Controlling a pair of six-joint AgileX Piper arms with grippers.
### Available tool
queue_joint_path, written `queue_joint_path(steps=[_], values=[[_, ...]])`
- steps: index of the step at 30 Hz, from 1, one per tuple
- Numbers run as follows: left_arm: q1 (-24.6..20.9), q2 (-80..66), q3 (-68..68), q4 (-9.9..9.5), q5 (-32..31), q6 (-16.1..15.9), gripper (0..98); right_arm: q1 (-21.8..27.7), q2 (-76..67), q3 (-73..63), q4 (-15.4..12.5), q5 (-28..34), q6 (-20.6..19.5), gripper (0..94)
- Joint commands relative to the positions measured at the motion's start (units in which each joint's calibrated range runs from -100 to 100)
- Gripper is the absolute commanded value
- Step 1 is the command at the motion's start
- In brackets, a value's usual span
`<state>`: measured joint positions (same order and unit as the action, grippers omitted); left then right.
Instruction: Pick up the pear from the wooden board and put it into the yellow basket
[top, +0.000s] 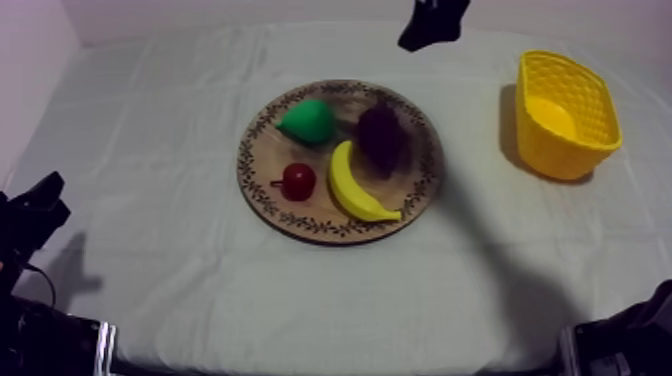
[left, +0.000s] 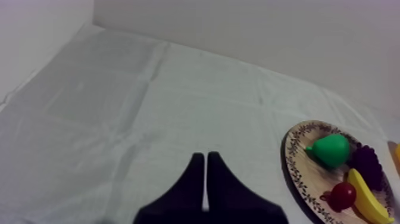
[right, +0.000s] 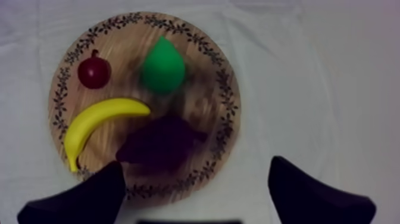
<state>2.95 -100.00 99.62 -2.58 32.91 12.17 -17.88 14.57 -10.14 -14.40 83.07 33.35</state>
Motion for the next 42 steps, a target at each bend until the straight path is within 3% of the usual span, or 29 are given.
queue_joint_path(steps=[1, 22, 42], values=[[-0.02, 0.00, 0.05, 0.02, -0.01, 0.02, 0.1, -0.59, 1.83, -0.80, -0.08, -0.05, -0.03, 87.9], [-0.02, 0.00, 0.05, 0.02, -0.01, 0.02, 0.1, -4.81, 26.94, -18.29, -1.66, -2.61, -2.84, 84.9], [-0.02, 0.00, 0.05, 0.02, -0.01, 0.02, 0.1, -6.61, 41.43, -27.90, -0.79, -2.13, -6.14, 82.8]])
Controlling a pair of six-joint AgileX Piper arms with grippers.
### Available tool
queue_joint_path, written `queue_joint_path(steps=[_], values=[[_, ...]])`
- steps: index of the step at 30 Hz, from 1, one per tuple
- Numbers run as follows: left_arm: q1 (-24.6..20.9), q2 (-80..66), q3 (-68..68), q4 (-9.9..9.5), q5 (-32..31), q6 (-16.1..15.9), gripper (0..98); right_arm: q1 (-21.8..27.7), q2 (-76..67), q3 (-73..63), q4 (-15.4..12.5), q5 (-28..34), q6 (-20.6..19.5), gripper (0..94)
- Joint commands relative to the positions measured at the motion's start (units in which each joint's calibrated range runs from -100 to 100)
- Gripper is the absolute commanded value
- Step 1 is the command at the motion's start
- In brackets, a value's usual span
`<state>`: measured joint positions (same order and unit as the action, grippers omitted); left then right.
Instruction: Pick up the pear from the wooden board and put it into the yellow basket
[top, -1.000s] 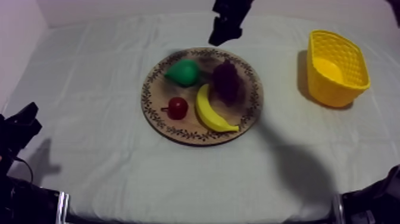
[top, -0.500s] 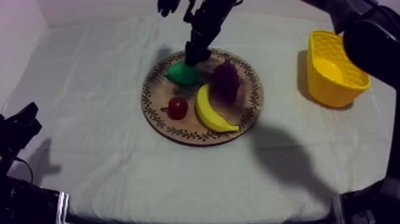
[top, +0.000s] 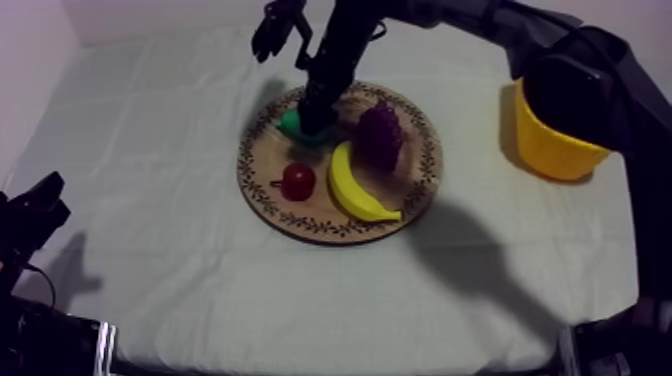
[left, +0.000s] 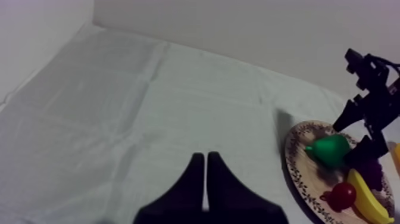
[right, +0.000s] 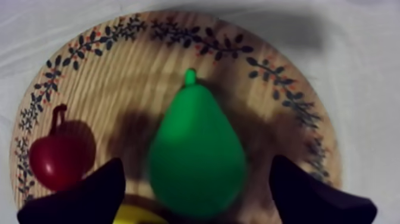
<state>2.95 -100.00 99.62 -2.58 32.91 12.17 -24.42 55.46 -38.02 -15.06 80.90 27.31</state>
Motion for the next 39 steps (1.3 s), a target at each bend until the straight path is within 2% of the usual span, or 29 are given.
queue_joint_path(steps=[1, 10, 14, 25, 31, 39], values=[[-0.02, 0.00, 0.05, 0.02, -0.01, 0.02, 0.1, -0.14, 1.00, -0.19, -0.27, -0.02, -0.17, 82.2], [-0.02, 0.00, 0.05, 0.02, -0.01, 0.02, 0.1, -0.66, 3.99, -1.67, 0.06, -1.45, -1.30, 76.3], [-0.02, 0.00, 0.05, 0.02, -0.01, 0.02, 0.1, -0.63, 4.80, -3.27, 0.10, -0.86, -2.06, 63.4], [-0.02, 0.00, 0.05, 0.02, -0.01, 0.02, 0.1, 0.37, 2.81, -2.14, 0.01, 0.84, -2.65, 37.1], [-0.02, 0.00, 0.05, 0.02, -0.01, 0.02, 0.1, 0.61, -2.28, 2.23, 0.05, 1.46, -2.52, 34.9], [-0.02, 0.00, 0.05, 0.02, -0.01, 0.02, 0.1, 2.13, -21.23, 13.29, -0.89, 2.91, -2.08, 35.0]])
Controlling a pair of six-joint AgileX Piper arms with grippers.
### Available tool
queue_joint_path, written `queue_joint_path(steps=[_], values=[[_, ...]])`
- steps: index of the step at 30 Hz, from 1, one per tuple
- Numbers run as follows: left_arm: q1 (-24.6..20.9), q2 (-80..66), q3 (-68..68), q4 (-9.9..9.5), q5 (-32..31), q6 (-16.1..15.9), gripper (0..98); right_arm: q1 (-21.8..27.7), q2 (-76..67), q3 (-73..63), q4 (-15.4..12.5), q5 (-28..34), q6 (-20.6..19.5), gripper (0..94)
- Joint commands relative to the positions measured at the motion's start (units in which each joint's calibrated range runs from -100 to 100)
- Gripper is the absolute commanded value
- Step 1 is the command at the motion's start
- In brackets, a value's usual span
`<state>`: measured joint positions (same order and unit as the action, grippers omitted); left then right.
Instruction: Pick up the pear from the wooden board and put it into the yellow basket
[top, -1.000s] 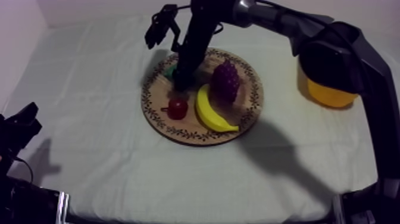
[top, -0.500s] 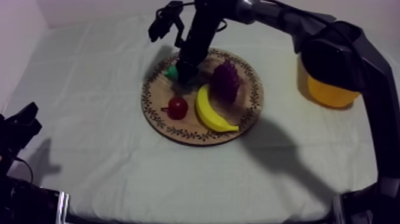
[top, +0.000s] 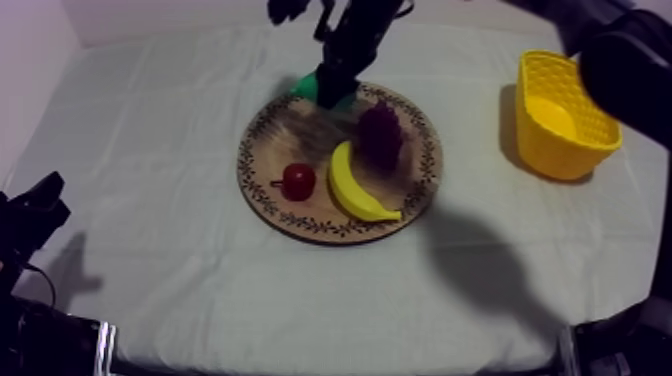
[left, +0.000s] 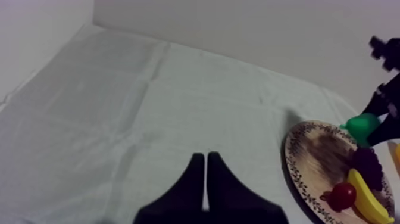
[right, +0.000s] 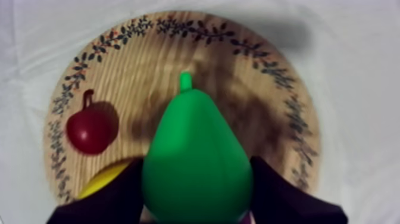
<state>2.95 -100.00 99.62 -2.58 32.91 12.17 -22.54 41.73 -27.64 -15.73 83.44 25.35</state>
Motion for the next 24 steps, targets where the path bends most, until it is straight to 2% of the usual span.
queue_joint_path(steps=[1, 8, 14, 18, 24], values=[[-0.02, 0.00, 0.05, 0.02, -0.01, 0.02, 0.1, 0.57, -9.92, 4.00, -0.23, 0.70, -0.39, 35.2], [-0.02, 0.00, 0.05, 0.02, -0.01, 0.02, 0.1, 5.40, -23.43, 11.13, -0.04, 1.39, -2.86, 37.2], [-0.02, 0.00, 0.05, 0.02, -0.01, 0.02, 0.1, 13.43, -31.98, 16.59, -0.72, 0.54, -4.53, 37.1], [-0.02, 0.00, 0.05, 0.02, -0.01, 0.02, 0.1, 18.85, -36.35, 23.27, -0.25, -2.40, -5.12, 37.5], [-0.02, 0.00, 0.05, 0.02, -0.01, 0.02, 0.1, 26.68, -39.01, 32.18, 0.22, -6.33, -4.35, 38.8]])
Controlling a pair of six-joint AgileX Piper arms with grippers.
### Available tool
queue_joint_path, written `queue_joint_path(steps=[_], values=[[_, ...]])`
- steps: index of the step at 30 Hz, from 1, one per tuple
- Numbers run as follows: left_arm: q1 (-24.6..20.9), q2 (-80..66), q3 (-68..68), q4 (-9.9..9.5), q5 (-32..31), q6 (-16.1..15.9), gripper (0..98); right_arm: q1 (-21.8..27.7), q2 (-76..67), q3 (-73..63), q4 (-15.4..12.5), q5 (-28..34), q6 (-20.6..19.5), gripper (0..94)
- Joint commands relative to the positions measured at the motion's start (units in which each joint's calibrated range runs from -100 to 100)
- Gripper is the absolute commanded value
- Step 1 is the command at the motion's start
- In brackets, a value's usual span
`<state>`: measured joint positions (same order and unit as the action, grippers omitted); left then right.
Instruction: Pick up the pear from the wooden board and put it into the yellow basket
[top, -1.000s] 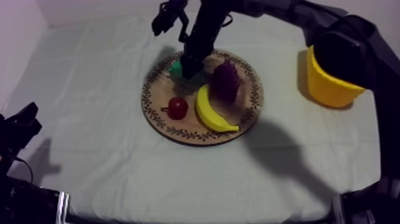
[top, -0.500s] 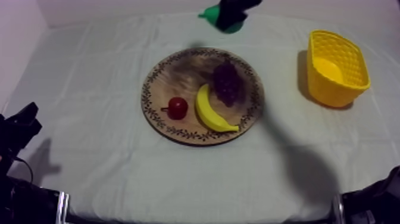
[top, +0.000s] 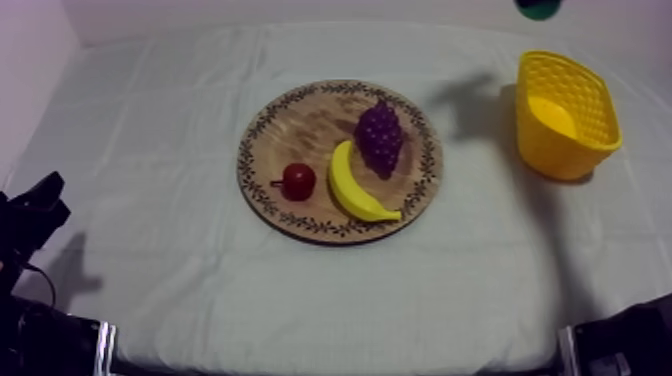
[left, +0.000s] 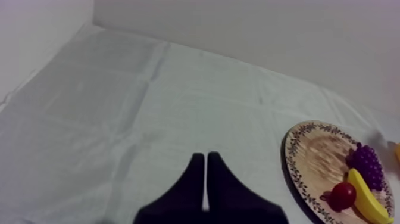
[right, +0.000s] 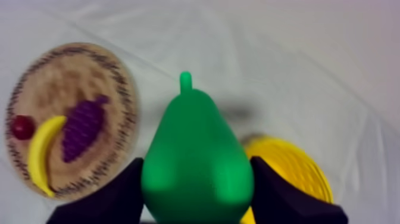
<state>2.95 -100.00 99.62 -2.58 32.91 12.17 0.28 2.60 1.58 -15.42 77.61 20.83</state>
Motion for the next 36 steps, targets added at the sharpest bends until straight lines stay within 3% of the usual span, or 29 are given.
queue_joint_path(steps=[1, 6, 15, 23, 27, 36], values=[[-0.02, 0.00, 0.05, 0.02, -0.01, 0.02, 0.1, 4.90, 0.06, 4.15, -0.11, -0.98, 0.37, 38.8], [-0.02, 0.00, 0.05, 0.02, -0.01, 0.02, 0.1, 8.01, -0.07, 11.35, 0.30, -4.96, 1.18, 37.6], [-0.02, 0.00, 0.05, 0.02, -0.01, 0.02, 0.1, 9.33, 1.65, 20.18, 1.14, -11.04, 1.79, 40.1], [-0.02, 0.00, 0.05, 0.02, -0.01, 0.00, 0.1, 8.89, 1.67, 24.74, 2.15, -15.02, 0.84, 64.1], [-0.02, 0.00, 0.05, 0.02, -0.01, 0.00, 0.1, 8.96, -0.70, 25.68, 3.04, -14.50, -0.42, 69.9], [-0.02, 0.00, 0.05, 0.02, -0.01, 0.00, 0.1, 8.74, -16.95, 28.78, 5.63, -11.74, -5.02, 63.6]])
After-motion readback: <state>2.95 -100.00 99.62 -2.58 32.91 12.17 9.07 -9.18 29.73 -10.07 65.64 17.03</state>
